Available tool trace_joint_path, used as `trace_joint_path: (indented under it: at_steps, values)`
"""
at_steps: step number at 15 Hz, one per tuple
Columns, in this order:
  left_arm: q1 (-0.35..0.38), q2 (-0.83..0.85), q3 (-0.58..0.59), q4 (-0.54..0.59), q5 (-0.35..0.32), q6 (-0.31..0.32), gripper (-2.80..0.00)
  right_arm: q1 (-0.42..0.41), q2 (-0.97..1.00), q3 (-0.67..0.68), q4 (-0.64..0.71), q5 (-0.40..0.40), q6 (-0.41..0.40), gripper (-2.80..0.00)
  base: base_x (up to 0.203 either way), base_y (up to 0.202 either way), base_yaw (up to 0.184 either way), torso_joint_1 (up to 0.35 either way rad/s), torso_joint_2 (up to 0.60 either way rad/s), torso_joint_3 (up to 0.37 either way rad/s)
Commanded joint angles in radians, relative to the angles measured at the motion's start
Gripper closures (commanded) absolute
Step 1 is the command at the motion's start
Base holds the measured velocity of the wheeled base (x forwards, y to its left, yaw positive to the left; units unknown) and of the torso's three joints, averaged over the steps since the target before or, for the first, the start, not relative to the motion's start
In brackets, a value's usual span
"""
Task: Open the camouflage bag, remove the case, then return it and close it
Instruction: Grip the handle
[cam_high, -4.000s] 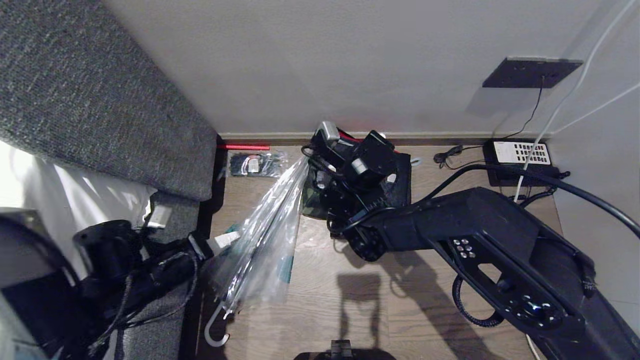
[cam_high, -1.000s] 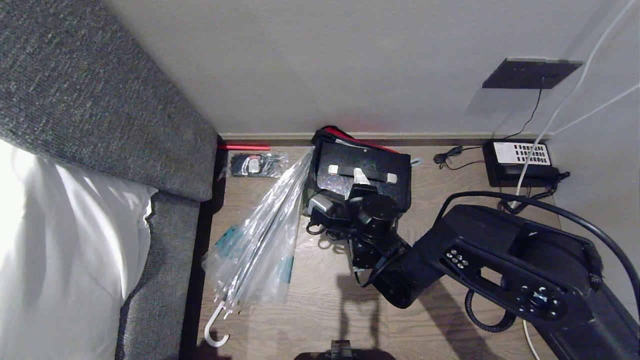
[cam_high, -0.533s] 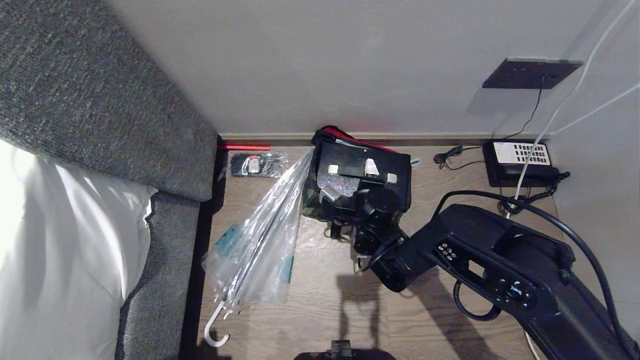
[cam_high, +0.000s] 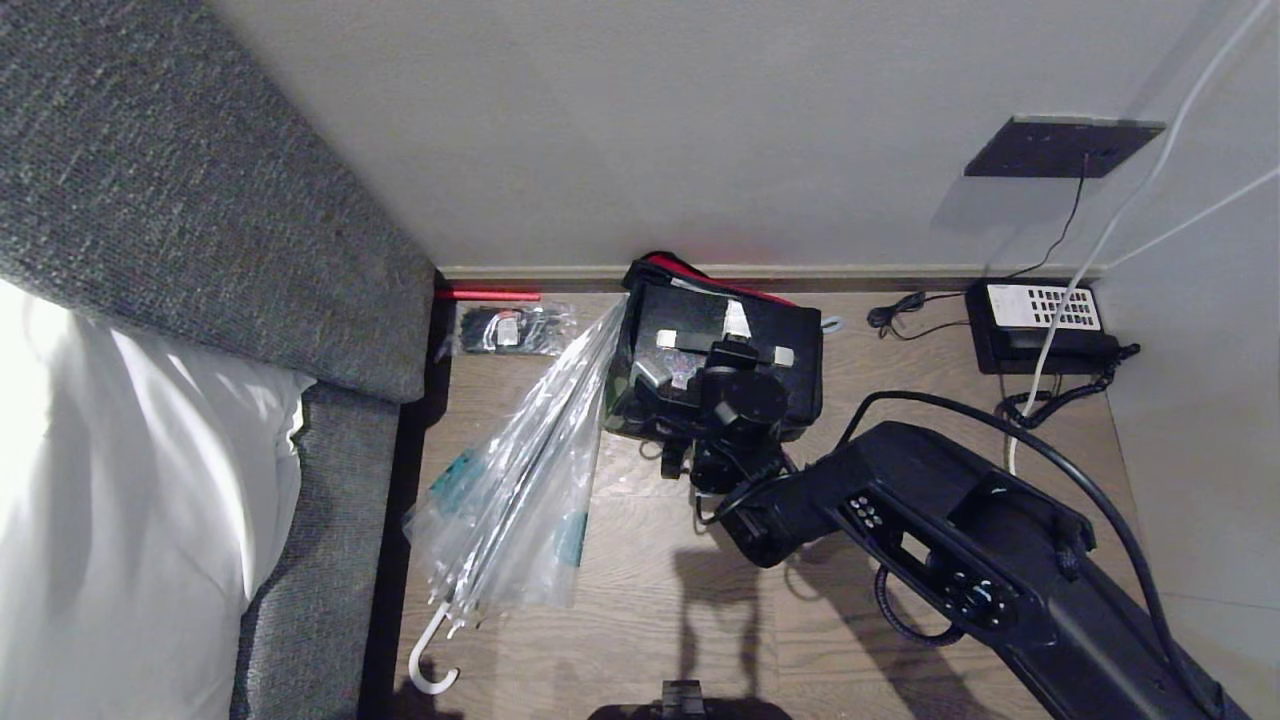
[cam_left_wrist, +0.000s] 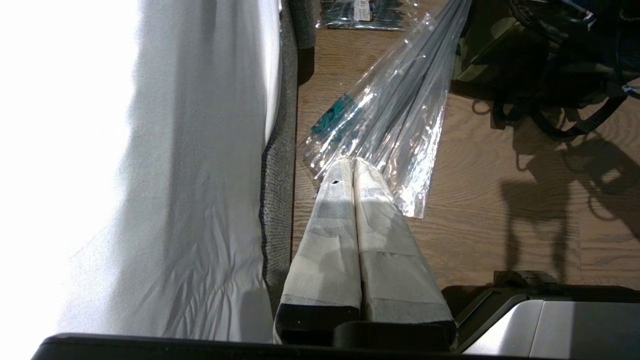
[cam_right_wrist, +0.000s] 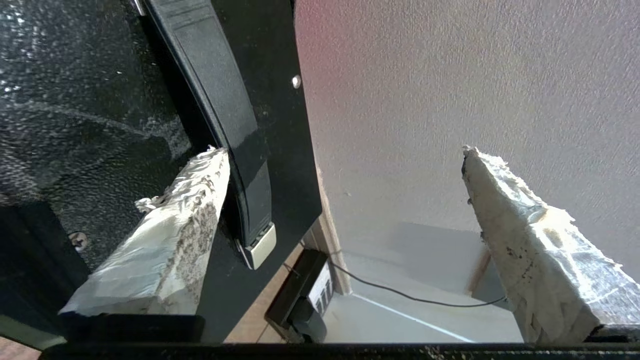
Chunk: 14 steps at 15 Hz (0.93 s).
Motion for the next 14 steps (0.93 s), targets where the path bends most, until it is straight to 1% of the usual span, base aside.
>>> trace_joint_path:
  at_steps: [1, 3, 7, 11, 14]
  values:
    - [0.0, 0.002, 0.0, 0.0, 0.0, 0.0, 0.0, -0.002, 0.011, 0.003, -0.006, 0.004, -0.017, -2.8, 0.0, 0.0, 0.0, 0.0, 0.0, 0.0]
    - [0.001, 0.002, 0.0, -0.001, 0.0, 0.0, 0.0, -0.011, 0.016, -0.003, 0.0, 0.017, -0.032, -2.8, 0.0, 0.0, 0.0, 0.0, 0.0, 0.0]
    - [0.0, 0.001, 0.0, -0.001, 0.0, 0.0, 0.0, -0.034, 0.048, -0.037, 0.003, 0.019, -0.042, -2.8, 0.0, 0.0, 0.0, 0.0, 0.0, 0.0]
    - [0.001, 0.002, 0.0, -0.001, -0.002, 0.0, 0.0, -0.06, 0.105, -0.143, 0.033, 0.019, -0.053, -2.8, 0.0, 0.0, 0.0, 0.0, 0.0, 0.0]
    - [0.001, 0.002, 0.0, -0.001, -0.002, 0.0, 0.0, -0.071, 0.139, -0.181, 0.071, 0.017, -0.039, -2.8, 0.0, 0.0, 0.0, 0.0, 0.0, 0.0]
